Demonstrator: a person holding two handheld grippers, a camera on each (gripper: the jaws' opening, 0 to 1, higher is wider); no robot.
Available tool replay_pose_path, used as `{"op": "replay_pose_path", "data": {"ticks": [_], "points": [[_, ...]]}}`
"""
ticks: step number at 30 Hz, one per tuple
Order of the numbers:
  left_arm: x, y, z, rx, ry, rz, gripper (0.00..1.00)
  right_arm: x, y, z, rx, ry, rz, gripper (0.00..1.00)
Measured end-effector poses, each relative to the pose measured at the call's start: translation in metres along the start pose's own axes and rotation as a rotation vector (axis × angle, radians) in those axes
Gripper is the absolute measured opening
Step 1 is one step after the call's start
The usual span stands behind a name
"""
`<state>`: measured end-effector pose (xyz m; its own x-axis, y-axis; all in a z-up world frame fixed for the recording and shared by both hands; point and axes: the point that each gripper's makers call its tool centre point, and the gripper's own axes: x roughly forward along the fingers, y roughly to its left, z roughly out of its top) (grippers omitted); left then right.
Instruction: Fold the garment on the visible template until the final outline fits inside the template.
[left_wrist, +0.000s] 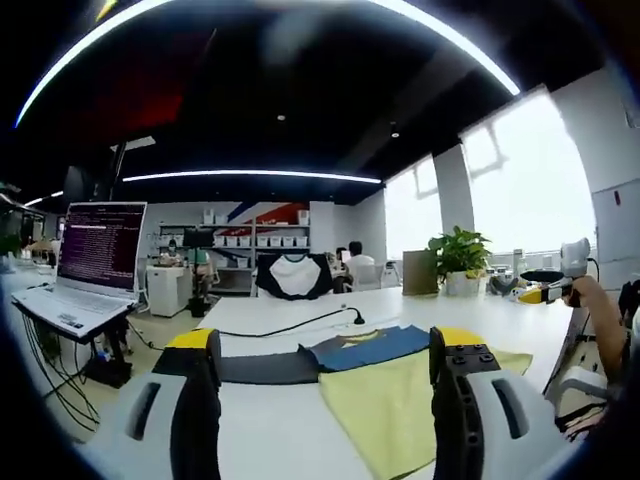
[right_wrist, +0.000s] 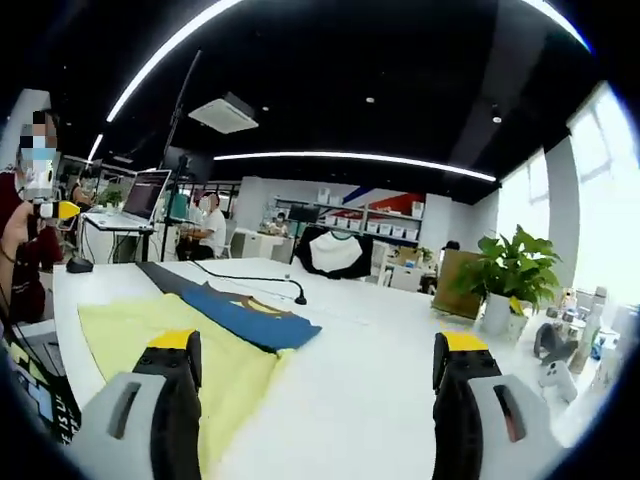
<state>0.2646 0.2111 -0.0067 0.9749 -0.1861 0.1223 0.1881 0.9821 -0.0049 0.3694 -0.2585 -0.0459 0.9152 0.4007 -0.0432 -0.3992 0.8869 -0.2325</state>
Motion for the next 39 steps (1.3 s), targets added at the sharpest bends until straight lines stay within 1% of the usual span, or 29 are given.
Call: {"op": "replay_pose_path", "data": {"ticks": [1,2,3,4,6,8,12,14,15,16,17,18,19,22,24,26,27,28,29,30,32,33,34,36,37,38,39], "points": [[0.0,-0.002,0.0,-0.002,-0.002,-0.003,0.9,-0.001,-0.001,0.001,-0.015,-0.001,0.001,0.99],[0.0,-0.004,0.0,0.001,-0.001,-0.003,0.9,-0.005,-0.006,0.007,-0.004,-0.024,-0.031,0.99],[0.0,-0.005,-0.001,0.007,0.003,-0.003,0.91,-0.008,-0.009,0.01,-0.002,-0.033,-0.047,0.99],[0.001,-0.005,-0.001,0.013,0.009,-0.005,0.91,-0.012,-0.008,0.011,-0.007,-0.034,-0.043,0.99],[0.001,-0.005,-0.002,0.02,0.011,-0.011,0.91,-0.02,-0.009,0.015,0.016,-0.05,-0.043,0.99],[0.003,-0.003,-0.004,0.021,0.014,-0.003,0.91,-0.026,-0.01,0.018,0.015,-0.064,-0.045,0.99],[0.011,0.004,-0.015,0.037,0.038,0.022,0.92,-0.033,-0.013,0.019,0.002,-0.065,-0.065,0.99],[0.017,0.007,-0.016,0.052,0.035,0.023,0.92,-0.035,-0.015,0.022,0.012,-0.081,-0.078,0.98],[0.019,0.008,-0.016,0.052,0.032,0.025,0.93,-0.037,-0.017,0.026,0.023,-0.105,-0.104,0.96],[0.022,0.01,-0.012,0.06,0.0,0.028,0.93,-0.038,-0.017,0.027,0.017,-0.108,-0.106,0.96],[0.028,0.013,-0.01,0.078,-0.013,0.038,0.92,-0.04,-0.014,0.026,-0.004,-0.097,-0.106,0.97],[0.032,0.015,-0.011,0.1,0.01,0.036,0.93,-0.04,-0.014,0.025,-0.012,-0.087,-0.107,0.97],[0.035,0.017,-0.011,0.104,0.016,0.032,0.93,-0.042,-0.012,0.024,-0.019,-0.086,-0.107,0.97],[0.046,0.027,-0.003,0.092,0.006,0.024,0.94,-0.042,-0.009,0.02,-0.007,-0.075,-0.093,0.96],[0.053,0.036,0.001,0.08,0.004,0.032,0.94,-0.041,-0.008,0.019,0.008,-0.074,-0.087,0.95],[0.057,0.042,0.005,0.07,0.01,0.029,0.97,-0.044,-0.015,0.029,0.048,-0.135,-0.14,0.9],[0.06,0.044,0.007,0.036,0.011,0.025,1.0,-0.048,-0.019,0.038,0.018,-0.179,-0.171,0.91],[0.061,0.048,0.011,0.02,0.007,0.03,1.0,-0.049,-0.023,0.041,-0.014,-0.181,-0.197,0.94],[0.062,0.049,0.014,0.029,0.001,0.03,1.0,-0.05,-0.024,0.04,-0.033,-0.163,-0.206,0.97],[0.064,0.051,0.019,0.04,-0.011,0.03,1.0,-0.051,-0.024,0.038,-0.034,-0.149,-0.211,0.98],[0.07,0.056,0.028,0.053,-0.018,0.039,1.0,-0.051,-0.026,0.038,-0.023,-0.157,-0.207,0.98],[0.073,0.058,0.031,0.058,-0.02,0.039,1.0,-0.052,-0.026,0.037,-0.002,-0.157,-0.197,0.98],[0.078,0.061,0.037,0.058,-0.029,0.038,1.0,-0.052,-0.026,0.037,0.009,-0.156,-0.191,0.98],[0.087,0.067,0.042,0.05,-0.038,0.038,1.0,-0.051,-0.026,0.036,0.011,-0.152,-0.185,0.97],[0.096,0.075,0.047,0.035,-0.052,0.05,1.0,-0.051,-0.026,0.034,0.006,-0.142,-0.182,0.97],[0.103,0.082,0.049,0.03,-0.055,0.065,1.0,-0.051,-0.026,0.033,0.002,-0.136,-0.18,0.97],[0.115,0.093,0.048,0.046,-0.028,0.081,1.0,-0.051,-0.026,0.031,-0.002,-0.126,-0.176,0.97]]}}
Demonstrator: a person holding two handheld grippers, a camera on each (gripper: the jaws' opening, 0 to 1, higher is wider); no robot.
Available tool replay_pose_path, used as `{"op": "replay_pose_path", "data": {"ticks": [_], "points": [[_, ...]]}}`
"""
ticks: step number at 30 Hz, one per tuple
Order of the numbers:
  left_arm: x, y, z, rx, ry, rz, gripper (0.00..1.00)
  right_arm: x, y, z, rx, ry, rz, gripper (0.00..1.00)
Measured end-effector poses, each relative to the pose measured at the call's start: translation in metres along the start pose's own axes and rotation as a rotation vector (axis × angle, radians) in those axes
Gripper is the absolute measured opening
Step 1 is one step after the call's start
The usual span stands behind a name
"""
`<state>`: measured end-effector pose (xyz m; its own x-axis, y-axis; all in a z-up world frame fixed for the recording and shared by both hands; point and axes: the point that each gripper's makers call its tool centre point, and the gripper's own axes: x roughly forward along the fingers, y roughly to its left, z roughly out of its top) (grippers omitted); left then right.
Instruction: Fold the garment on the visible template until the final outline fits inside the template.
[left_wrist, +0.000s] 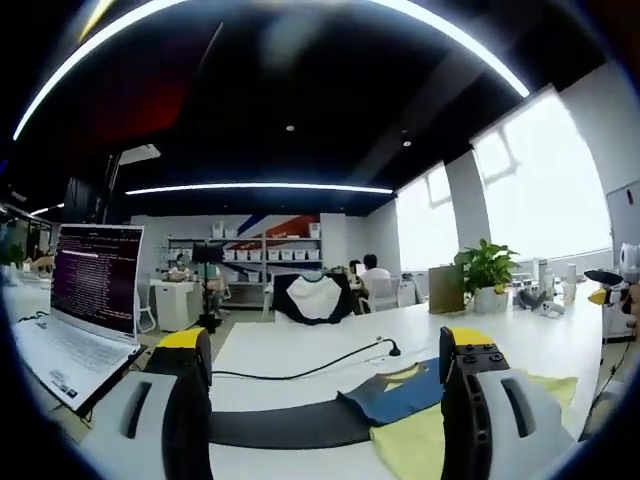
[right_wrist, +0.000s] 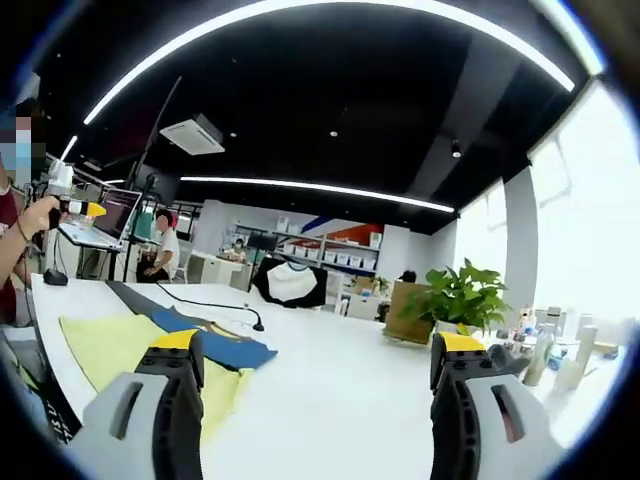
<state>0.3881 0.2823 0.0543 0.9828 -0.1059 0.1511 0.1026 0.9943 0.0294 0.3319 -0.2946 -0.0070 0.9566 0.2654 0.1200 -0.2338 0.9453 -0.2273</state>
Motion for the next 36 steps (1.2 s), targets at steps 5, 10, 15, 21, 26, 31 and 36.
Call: {"op": "replay_pose_path", "data": {"ticks": [5,10,15,21,26,31,36], "points": [[0.046,0.024,-0.017,0.024,0.058,0.01,1.0,-0.002,0.0,0.001,-0.008,0.004,0.012,0.98],[0.085,0.048,-0.058,0.041,0.139,0.035,0.98,0.002,0.001,-0.005,-0.091,0.042,-0.009,0.99],[0.114,0.074,-0.111,0.064,0.234,0.056,0.96,0.001,0.006,-0.005,-0.062,0.039,0.027,0.99],[0.129,0.096,-0.167,0.053,0.335,0.048,0.93,0.001,-0.001,-0.006,-0.029,0.04,0.016,0.99],[0.135,0.111,-0.193,0.083,0.352,0.065,0.91,0.001,-0.001,-0.01,-0.015,0.053,0.023,0.98],[0.124,0.138,-0.208,0.15,0.413,0.171,0.82,-0.002,-0.002,-0.006,0.003,0.039,0.02,0.97],[0.112,0.141,-0.232,0.096,0.462,0.18,0.76,-0.003,-0.001,-0.007,0.008,0.043,0.022,0.97]]}}
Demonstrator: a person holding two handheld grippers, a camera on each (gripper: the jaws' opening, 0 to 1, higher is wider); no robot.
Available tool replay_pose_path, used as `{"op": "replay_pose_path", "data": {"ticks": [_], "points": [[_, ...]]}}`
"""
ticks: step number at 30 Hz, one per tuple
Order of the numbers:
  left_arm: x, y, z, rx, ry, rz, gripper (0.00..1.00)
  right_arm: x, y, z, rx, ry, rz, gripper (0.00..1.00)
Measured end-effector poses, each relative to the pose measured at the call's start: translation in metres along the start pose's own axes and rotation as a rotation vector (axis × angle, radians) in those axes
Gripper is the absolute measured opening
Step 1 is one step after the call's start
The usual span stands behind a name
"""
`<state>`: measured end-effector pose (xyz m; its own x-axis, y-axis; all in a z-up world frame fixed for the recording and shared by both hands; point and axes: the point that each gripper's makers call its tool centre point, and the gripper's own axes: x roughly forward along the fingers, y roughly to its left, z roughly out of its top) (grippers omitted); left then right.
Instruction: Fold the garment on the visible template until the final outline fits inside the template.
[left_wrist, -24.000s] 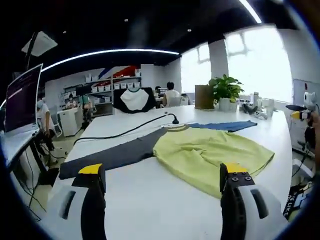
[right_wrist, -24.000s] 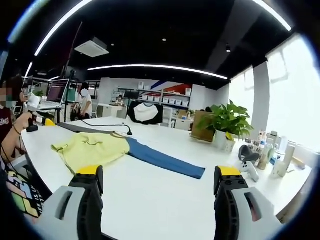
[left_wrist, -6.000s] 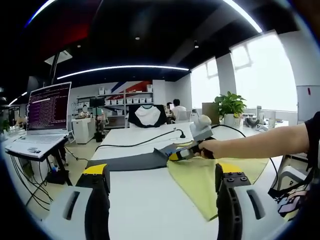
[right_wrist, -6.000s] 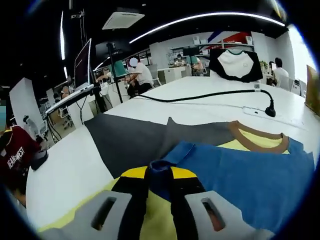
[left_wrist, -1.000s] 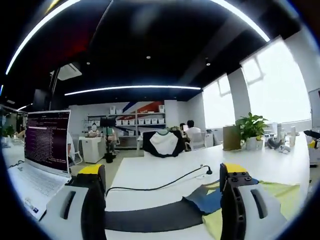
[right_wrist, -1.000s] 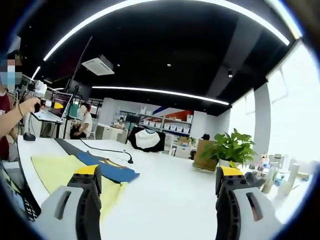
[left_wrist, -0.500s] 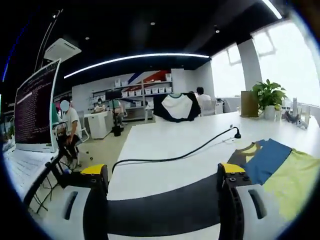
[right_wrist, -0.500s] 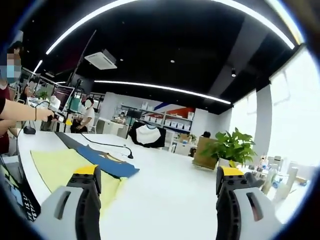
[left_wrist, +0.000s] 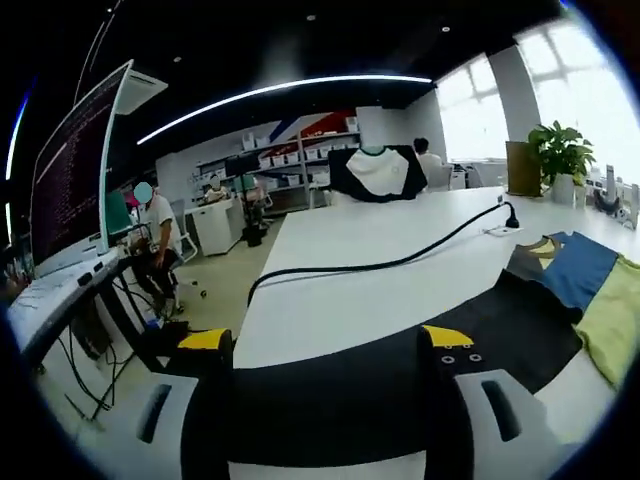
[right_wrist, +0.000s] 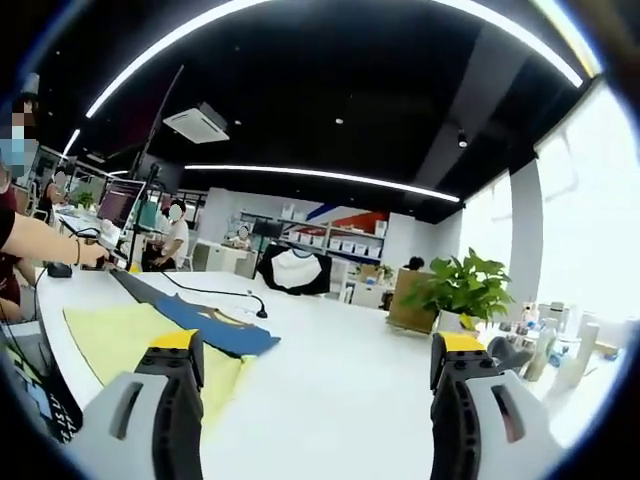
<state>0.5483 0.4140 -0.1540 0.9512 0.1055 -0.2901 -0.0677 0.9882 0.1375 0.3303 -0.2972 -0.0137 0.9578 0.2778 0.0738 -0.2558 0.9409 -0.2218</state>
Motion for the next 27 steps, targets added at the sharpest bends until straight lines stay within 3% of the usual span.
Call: {"op": "replay_pose_path", "data": {"ticks": [5,8,13,15,16,19,21,24,25,27], "points": [[-0.001,0.01,-0.016,-0.085,0.046,0.014,0.74,-0.004,0.0,0.005,0.009,-0.014,-0.003,0.97],[-0.002,0.016,-0.024,-0.029,0.082,0.023,0.72,-0.004,-0.002,0.004,0.015,-0.014,0.0,0.96],[-0.003,0.025,-0.029,-0.096,0.074,0.018,0.66,-0.003,-0.002,0.004,0.039,-0.014,0.004,0.96],[-0.003,0.026,-0.031,-0.067,0.087,0.032,0.6,-0.002,0.0,0.003,0.048,-0.012,0.009,0.96],[-0.003,0.028,-0.034,0.036,0.11,0.041,0.59,-0.001,0.0,0.003,0.051,-0.011,0.009,0.96],[0.0,0.021,-0.038,-0.071,0.111,0.011,0.58,0.0,0.003,0.002,0.052,-0.005,0.015,0.96],[0.0,0.026,-0.039,-0.088,0.108,0.025,0.55,0.0,0.004,0.003,0.056,-0.005,0.016,0.95],[0.001,0.019,-0.042,-0.199,0.104,-0.004,0.45,0.0,0.003,0.003,0.06,-0.006,0.014,0.95],[0.001,0.025,-0.042,-0.148,0.104,0.024,0.43,0.0,0.003,0.003,0.06,-0.006,0.013,0.95],[0.002,0.025,-0.04,-0.151,0.1,0.028,0.41,0.0,0.002,0.002,0.064,-0.005,0.01,0.95]]}}
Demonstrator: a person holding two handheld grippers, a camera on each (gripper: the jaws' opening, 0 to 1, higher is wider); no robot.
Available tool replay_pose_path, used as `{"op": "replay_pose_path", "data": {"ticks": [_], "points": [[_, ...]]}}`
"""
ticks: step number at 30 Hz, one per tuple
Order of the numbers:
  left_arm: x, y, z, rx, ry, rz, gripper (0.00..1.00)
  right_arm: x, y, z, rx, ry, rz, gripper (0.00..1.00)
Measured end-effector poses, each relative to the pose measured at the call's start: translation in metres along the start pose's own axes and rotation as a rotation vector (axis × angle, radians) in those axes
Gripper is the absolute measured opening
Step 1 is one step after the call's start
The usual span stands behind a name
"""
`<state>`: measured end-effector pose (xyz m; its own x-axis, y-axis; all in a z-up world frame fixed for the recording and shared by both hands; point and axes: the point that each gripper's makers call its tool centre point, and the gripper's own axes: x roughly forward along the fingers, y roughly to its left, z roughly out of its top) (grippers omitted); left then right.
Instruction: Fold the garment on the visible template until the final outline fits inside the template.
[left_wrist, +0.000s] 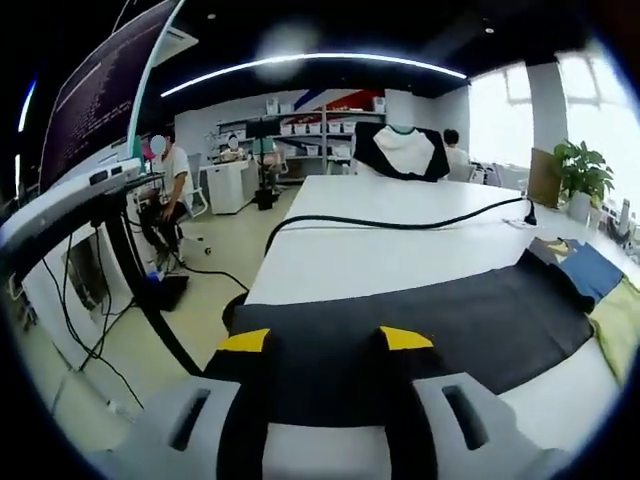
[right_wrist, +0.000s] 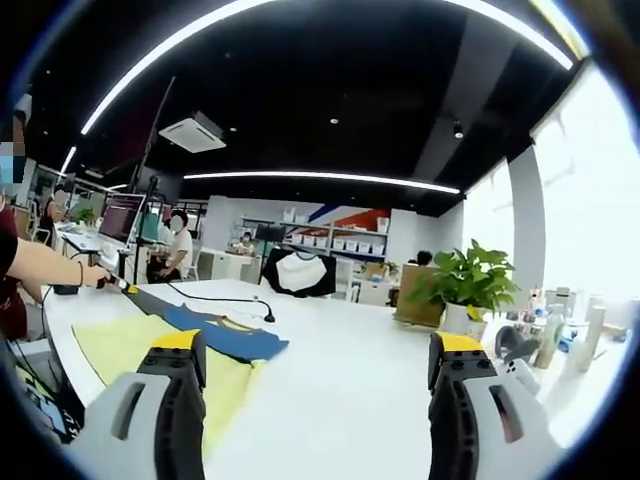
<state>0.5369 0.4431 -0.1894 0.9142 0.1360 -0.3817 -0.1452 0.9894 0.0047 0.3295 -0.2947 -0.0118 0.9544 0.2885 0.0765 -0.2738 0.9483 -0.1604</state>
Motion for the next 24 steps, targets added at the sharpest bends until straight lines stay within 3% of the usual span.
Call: {"op": "replay_pose_path", "data": {"ticks": [2,5,9,11,12,20,24], "points": [[0.0,0.001,0.0,-0.002,-0.006,0.01,0.37,0.0,0.0,-0.001,0.002,0.004,0.0,0.94],[0.0,-0.002,0.0,0.007,-0.028,0.022,0.16,0.0,0.001,-0.002,0.008,0.006,0.008,0.94],[0.001,0.0,0.001,0.007,-0.041,0.074,0.12,-0.001,0.001,-0.001,0.018,0.001,0.009,0.94],[0.002,0.001,0.001,0.031,-0.025,0.09,0.04,-0.002,-0.001,-0.001,0.018,0.0,0.004,0.94],[0.0,0.0,0.0,0.065,-0.008,0.097,0.02,-0.002,-0.002,-0.001,0.019,0.0,0.002,0.94],[-0.005,-0.002,-0.002,0.064,0.008,0.138,0.01,-0.007,-0.009,0.001,0.035,-0.011,-0.012,0.92],[-0.012,0.004,-0.001,-0.006,0.021,0.157,0.01,-0.008,-0.012,0.002,0.041,-0.017,-0.019,0.91]]}}
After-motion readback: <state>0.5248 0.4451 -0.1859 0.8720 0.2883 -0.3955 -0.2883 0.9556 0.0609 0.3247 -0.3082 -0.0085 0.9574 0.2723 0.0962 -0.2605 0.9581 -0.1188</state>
